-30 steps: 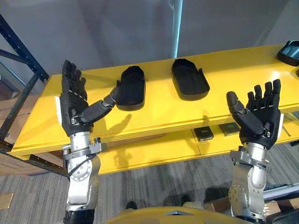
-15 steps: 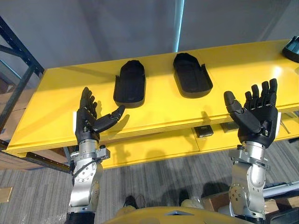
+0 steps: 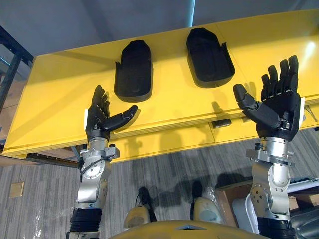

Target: Walk over and take three plastic housings, then place them on the shelf

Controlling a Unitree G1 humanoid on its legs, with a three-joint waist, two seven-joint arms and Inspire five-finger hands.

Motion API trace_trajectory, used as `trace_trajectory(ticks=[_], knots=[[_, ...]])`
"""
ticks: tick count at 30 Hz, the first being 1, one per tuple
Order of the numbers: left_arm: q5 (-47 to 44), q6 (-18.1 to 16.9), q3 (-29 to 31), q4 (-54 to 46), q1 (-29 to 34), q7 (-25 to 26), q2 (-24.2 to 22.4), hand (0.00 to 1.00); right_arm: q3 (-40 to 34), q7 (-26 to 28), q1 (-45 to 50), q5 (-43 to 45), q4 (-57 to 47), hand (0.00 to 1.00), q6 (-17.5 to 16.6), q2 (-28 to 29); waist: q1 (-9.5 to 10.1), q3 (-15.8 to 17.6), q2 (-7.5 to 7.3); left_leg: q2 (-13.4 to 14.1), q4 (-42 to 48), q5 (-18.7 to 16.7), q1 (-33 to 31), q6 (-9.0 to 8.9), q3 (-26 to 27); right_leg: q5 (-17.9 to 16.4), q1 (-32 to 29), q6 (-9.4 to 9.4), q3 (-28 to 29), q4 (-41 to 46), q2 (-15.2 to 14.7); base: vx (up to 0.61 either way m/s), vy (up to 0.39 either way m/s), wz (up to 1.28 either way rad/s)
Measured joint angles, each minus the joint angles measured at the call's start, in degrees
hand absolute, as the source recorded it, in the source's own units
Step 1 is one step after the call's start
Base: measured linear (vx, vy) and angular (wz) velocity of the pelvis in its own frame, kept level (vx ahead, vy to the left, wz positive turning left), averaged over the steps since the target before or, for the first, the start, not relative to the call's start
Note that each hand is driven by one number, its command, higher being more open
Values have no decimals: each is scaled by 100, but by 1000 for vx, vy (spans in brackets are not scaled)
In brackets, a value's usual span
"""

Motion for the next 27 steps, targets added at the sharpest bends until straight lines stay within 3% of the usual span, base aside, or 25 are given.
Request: trace_trajectory(ticks=[12,27], knots=[[-77,-192,10,240,-43,-254,199,100,-54,172,1,-17,-9,100,-10,1,-8,78,-17,0,10,-9,95,4,80,-37,-1,3,88,106,-9,-3,3,-2],[-78,-143,-164,239,34,-752,198,100,-77,207,131,-250,-63,100,-15,9,-16,81,-13,-1,5,-48,317,0,124,-53,206,18,119,78,-8,2,2,-1]])
